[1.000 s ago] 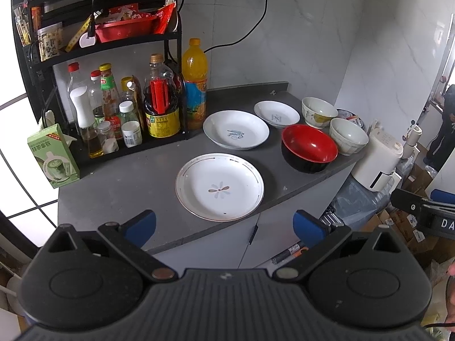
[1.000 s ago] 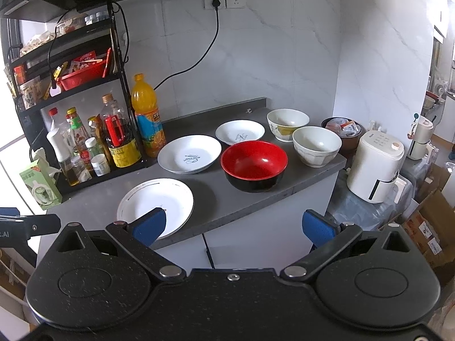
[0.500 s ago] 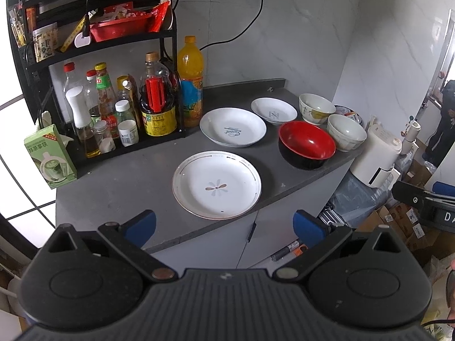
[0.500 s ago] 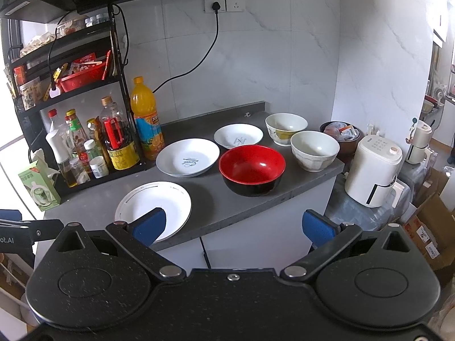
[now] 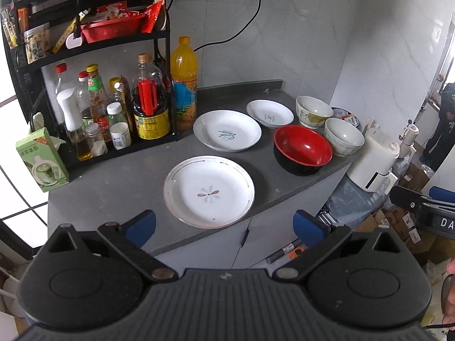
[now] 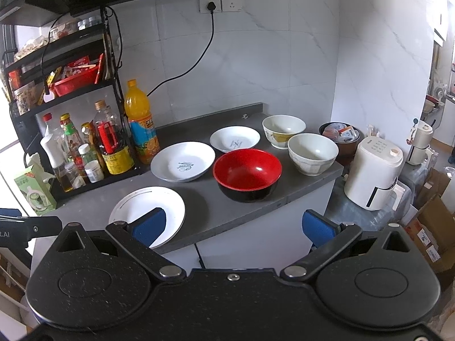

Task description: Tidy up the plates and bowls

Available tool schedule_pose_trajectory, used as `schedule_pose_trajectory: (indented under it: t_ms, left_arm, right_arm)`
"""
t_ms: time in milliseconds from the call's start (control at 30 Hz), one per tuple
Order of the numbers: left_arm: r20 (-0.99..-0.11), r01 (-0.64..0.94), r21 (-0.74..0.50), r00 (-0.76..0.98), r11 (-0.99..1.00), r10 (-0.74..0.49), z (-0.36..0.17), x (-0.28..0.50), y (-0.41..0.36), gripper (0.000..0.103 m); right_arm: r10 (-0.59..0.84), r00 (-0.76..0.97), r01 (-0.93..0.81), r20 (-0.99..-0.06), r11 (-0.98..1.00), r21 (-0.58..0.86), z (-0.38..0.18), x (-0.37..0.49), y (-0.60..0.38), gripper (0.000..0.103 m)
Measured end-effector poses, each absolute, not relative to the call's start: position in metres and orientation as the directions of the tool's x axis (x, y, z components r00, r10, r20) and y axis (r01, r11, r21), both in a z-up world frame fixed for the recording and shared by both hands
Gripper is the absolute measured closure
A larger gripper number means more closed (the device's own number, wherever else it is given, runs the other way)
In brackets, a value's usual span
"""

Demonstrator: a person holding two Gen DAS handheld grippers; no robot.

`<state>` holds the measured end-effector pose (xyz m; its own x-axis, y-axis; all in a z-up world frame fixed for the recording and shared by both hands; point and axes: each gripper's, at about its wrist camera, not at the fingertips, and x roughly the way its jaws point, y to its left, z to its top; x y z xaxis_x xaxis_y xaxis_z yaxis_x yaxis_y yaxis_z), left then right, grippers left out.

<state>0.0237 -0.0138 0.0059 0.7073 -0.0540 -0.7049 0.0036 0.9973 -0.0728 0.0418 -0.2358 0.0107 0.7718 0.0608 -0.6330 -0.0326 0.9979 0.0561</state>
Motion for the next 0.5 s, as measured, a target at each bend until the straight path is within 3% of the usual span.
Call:
schedule_pose_trajectory:
  t_ms: [500]
  left_arm:
    - [-0.714, -0.094, -0.094, 0.701, 0.991, -0.001, -0.002, 0.084, -0.071, 0.002]
  right_arm:
    - [0.148, 0.753, -0.126, -0.641, 0.989, 0.081, -0.002, 0.116, -0.297, 0.000]
